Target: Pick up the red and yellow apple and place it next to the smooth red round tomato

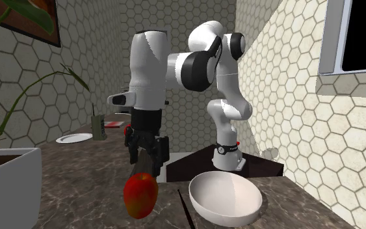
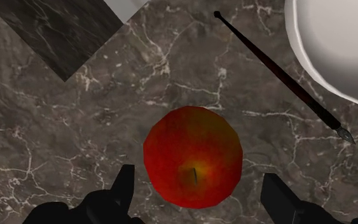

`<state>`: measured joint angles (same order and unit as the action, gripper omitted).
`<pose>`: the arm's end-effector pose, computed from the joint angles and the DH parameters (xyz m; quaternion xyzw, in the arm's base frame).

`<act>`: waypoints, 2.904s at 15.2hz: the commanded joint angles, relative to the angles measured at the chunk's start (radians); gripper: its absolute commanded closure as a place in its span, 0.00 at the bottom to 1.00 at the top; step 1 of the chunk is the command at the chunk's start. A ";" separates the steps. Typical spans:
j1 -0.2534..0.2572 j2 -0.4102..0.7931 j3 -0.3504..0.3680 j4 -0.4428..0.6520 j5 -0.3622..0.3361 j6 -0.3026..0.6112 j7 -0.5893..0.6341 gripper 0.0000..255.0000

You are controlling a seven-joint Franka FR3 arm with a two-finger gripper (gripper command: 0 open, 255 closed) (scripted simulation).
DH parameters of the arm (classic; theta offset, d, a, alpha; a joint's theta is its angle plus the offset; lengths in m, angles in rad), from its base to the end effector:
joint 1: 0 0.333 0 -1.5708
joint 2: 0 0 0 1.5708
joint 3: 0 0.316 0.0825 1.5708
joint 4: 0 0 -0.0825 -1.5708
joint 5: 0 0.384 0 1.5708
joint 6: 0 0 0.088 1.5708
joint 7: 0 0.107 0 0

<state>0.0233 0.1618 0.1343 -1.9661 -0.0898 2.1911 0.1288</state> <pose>0.5899 0.0880 0.3982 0.9984 0.0381 0.0360 0.0217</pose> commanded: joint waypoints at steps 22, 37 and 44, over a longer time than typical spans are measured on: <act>-0.001 -0.045 0.002 0.079 0.013 -0.124 -0.013 1.00; -0.001 -0.076 0.004 0.243 0.023 -0.318 -0.027 1.00; 0.001 -0.074 0.005 0.341 0.024 -0.413 -0.032 1.00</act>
<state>0.0244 0.0900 0.1394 -1.6359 -0.0660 1.7909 0.0988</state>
